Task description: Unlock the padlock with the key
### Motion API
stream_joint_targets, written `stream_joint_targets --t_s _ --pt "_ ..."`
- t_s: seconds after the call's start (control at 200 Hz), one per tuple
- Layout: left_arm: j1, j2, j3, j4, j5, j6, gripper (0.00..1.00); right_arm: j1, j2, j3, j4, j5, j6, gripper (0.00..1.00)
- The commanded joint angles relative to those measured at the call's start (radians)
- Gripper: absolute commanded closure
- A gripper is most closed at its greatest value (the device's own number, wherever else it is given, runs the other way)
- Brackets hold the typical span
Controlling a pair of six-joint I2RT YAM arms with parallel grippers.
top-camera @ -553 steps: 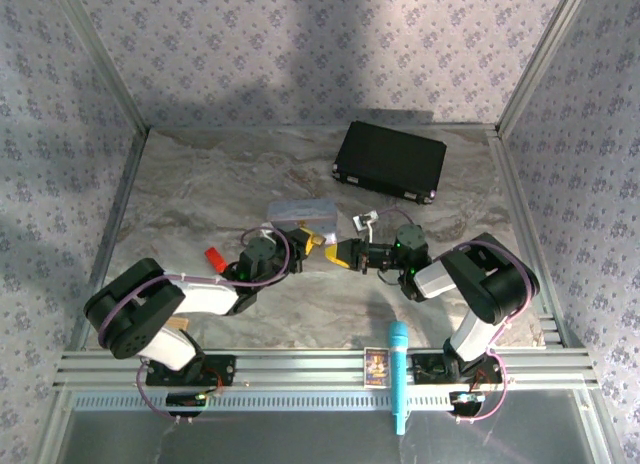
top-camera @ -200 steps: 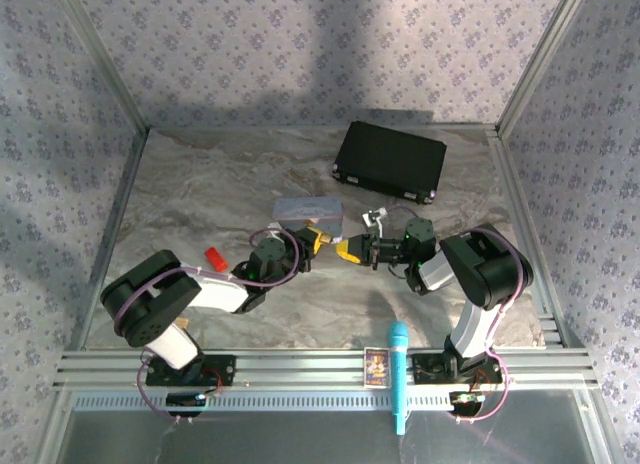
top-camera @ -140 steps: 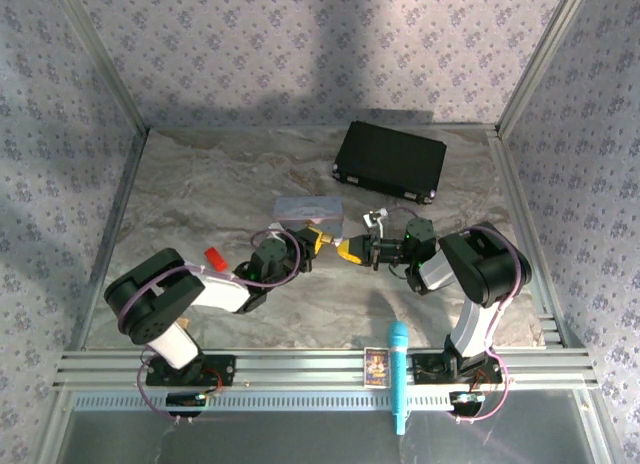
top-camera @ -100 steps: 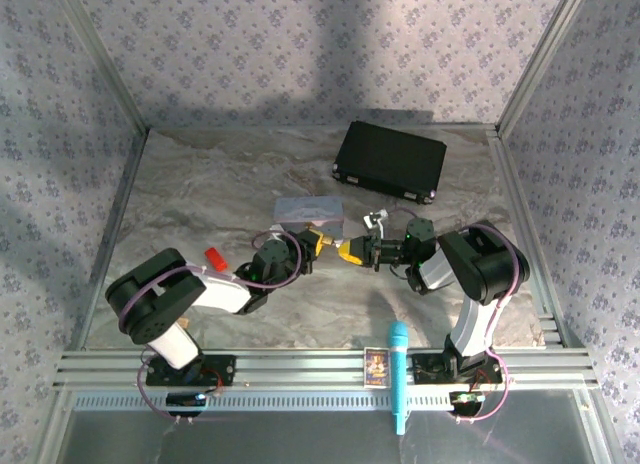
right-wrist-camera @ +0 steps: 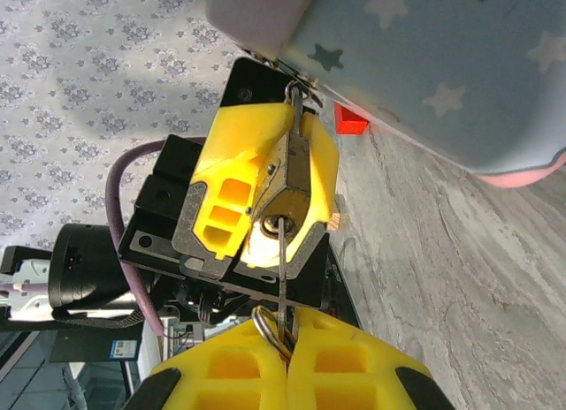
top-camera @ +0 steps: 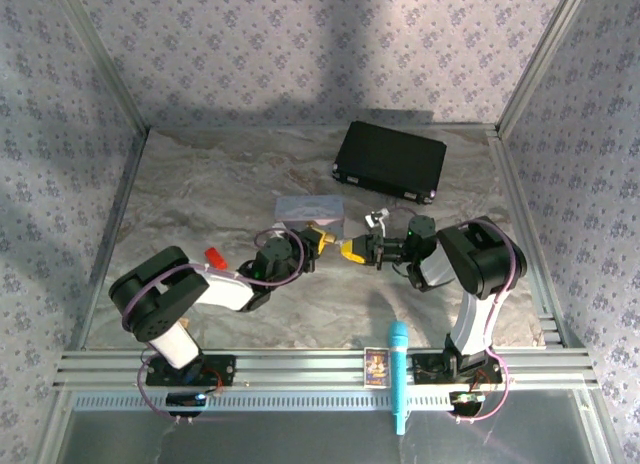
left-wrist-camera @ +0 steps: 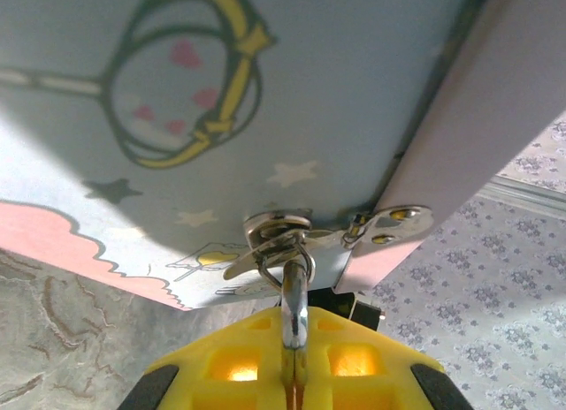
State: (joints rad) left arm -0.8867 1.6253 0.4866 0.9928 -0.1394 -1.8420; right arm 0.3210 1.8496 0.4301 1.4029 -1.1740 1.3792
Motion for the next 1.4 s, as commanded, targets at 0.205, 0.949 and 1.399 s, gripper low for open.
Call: stream_joint_targets --t_s 0.205,0.949,1.399 --pt "-0.019 -0.057 0.067 -0.047 0.179 0.12 1.0 -0.004 0.015 0.033 -0.063 0.033 -0.014 1.0" --pt "-0.028 0.002 0.072 0.17 0.194 0.028 1.0 -0.043 0.172 0.042 -0.051 0.041 -0.052 1.0" --pt "0.028 0.025 0.077 -0.017 0.206 0.118 1.0 -0.06 0.066 -0.02 -0.212 0.036 -0.176 1.0"
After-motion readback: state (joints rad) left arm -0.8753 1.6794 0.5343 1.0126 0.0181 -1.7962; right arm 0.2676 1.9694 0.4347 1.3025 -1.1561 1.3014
